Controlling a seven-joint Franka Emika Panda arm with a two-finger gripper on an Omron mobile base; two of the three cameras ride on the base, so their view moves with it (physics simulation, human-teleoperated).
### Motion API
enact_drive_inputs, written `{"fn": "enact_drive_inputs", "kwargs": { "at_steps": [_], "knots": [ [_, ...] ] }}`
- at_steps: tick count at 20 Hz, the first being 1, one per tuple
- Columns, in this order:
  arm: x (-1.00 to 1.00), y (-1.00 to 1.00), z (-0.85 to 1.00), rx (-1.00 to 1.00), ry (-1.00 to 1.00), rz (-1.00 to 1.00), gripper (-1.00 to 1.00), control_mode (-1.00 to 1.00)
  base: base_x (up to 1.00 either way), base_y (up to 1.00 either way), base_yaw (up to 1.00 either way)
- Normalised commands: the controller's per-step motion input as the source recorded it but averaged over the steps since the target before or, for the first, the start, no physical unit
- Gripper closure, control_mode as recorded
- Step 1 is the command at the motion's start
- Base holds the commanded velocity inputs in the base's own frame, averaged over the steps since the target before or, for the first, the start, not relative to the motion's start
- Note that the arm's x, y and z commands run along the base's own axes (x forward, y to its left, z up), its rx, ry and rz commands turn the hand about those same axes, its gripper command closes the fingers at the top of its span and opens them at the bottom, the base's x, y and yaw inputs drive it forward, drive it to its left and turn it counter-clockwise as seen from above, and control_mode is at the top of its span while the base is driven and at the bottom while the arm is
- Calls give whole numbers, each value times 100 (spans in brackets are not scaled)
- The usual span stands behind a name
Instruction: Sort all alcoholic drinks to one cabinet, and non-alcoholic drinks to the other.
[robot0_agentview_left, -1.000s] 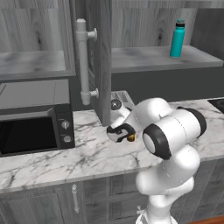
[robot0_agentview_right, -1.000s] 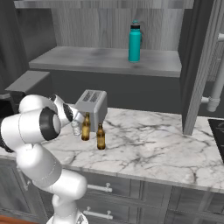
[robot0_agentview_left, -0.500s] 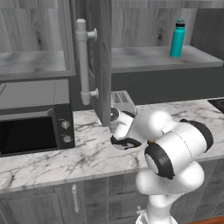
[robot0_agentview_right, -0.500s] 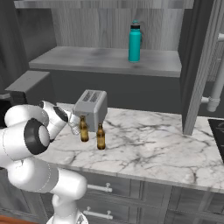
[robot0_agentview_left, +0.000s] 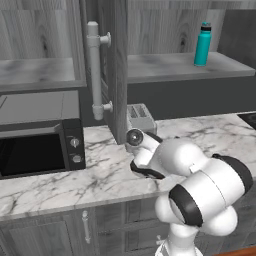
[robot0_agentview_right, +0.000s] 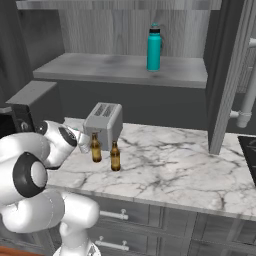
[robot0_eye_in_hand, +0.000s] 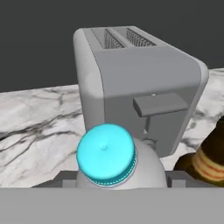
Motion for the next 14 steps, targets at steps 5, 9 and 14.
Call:
{"fn": "enact_drive_inputs", "kwargs": {
  "at_steps": [5, 9, 14],
  "knots": [
    [-3, 0, 51, 14, -1, 3, 100, -100, 0, 0, 0],
    [-13, 0, 47, 11, 0, 3, 100, -100, 0, 0, 0],
    [-26, 0, 43, 7, 0, 3, 100, -100, 0, 0, 0]
  ]
}}
